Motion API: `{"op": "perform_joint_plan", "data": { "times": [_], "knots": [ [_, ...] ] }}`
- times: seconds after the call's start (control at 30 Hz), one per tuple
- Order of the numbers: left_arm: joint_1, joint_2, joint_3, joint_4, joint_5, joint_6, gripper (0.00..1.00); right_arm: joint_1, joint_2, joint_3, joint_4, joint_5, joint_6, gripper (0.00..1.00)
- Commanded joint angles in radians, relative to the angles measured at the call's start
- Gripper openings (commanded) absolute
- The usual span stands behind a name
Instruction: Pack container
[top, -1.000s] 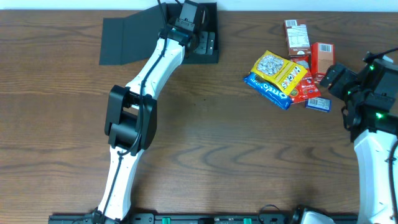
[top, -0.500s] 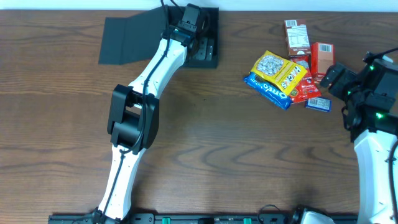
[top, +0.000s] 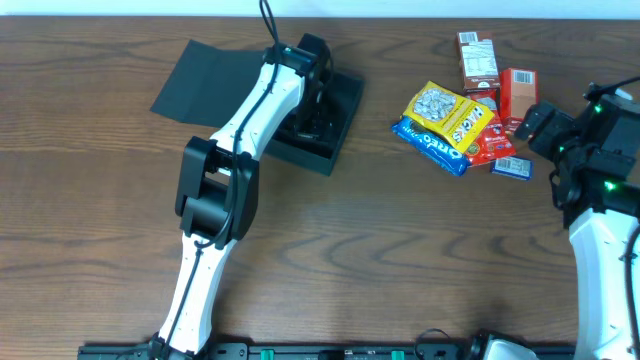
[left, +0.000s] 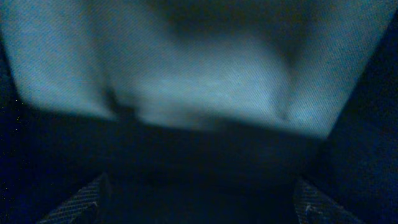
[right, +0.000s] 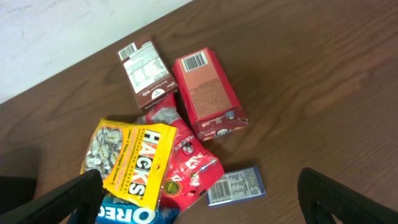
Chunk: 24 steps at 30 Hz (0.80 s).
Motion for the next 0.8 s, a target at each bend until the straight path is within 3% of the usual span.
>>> {"op": "perform_joint_plan", "data": {
  "times": [0.0, 0.33, 0.5, 0.67, 0.77],
  "knots": [
    [-0.018, -0.014, 0.019, -0.003, 0.018, 0.024, 0.95, -0.005, 0.0, 0.017, 0.006, 0.008, -0.01, 0.99],
    [-0.015, -0.293, 0.093, -0.017, -0.067, -0.145, 0.95, -0.005, 0.0, 0.017, 0.017, -0.006, -0.008, 0.99],
    [-0.014, -0.384, 0.014, -0.109, -0.304, -0.533, 0.95, -0.005, 0.0, 0.017, 0.032, -0.027, -0.007, 0.99],
    [-0.015, -0.38, -0.249, -0.042, -0.25, -0.95, 0.95, -0.004, 0.0, 0.017, 0.049, -0.028, -0.007, 0.99],
    [-0.014, -0.38, -0.392, 0.058, -0.187, -1.008, 0.95, -0.004, 0.0, 0.017, 0.05, -0.028, -0.008, 0.99]
  ]
}}
